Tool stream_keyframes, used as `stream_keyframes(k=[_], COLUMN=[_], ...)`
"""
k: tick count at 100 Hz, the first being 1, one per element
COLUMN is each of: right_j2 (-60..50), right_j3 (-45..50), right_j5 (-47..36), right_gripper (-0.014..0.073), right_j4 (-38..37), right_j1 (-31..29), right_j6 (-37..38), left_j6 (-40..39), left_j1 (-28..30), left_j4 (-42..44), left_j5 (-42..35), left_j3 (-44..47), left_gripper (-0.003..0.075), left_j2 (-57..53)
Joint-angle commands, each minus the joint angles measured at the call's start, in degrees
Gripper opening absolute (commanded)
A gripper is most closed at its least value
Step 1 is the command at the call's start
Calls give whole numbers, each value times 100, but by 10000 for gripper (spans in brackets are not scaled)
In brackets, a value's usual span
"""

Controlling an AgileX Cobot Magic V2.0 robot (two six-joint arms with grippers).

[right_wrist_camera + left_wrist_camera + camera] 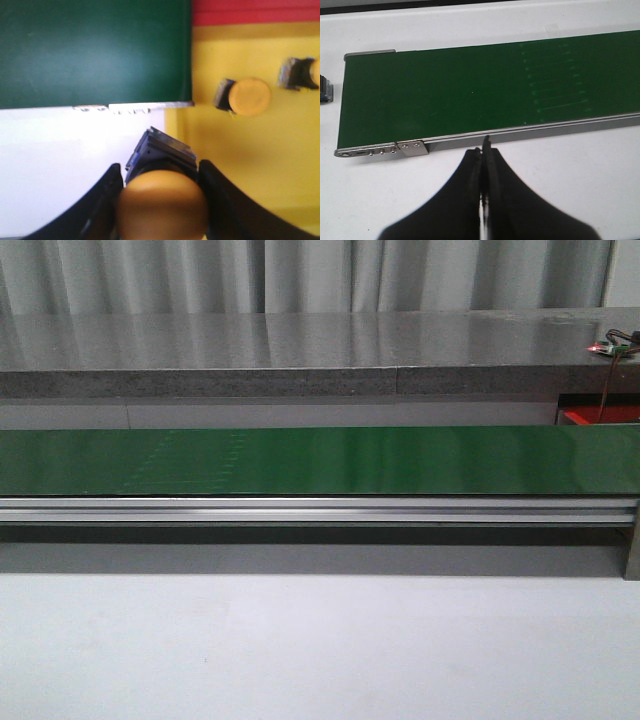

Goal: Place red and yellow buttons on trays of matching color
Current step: 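Carry the second yellow button into the yellow tray, release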

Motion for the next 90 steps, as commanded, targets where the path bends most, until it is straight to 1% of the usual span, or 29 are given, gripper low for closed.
stream_keyframes(k=[1,12,23,50,67,90], right_j2=[-469,-708,-741,-443,-102,551], right_j3=[230,638,941,1699,1747,1747], right_j5=[-145,-227,-481,-1527,-1873,-1890], right_gripper=[74,74,74,74,74,74], right_j4=[-56,-65,-63,-71,-71,-47], right_j1=[-302,-701,-924,-1429,-1477,-1477], right_j6=[12,12,12,12,179,248], left_j6=[-54,-54,-54,-54,-54,-54], left_j1=[-51,-51,-51,-51,-51,-51], left_j4=[-155,-155,-155,-155,-155,-155], left_j5=[-330,-330,-330,-330,-330,-330], left_j3=[-141,-141,-141,-141,-141,-141], left_gripper=[-20,-20,-20,-20,-20,-20], left_j2=[-66,-66,-66,-66,-66,-66])
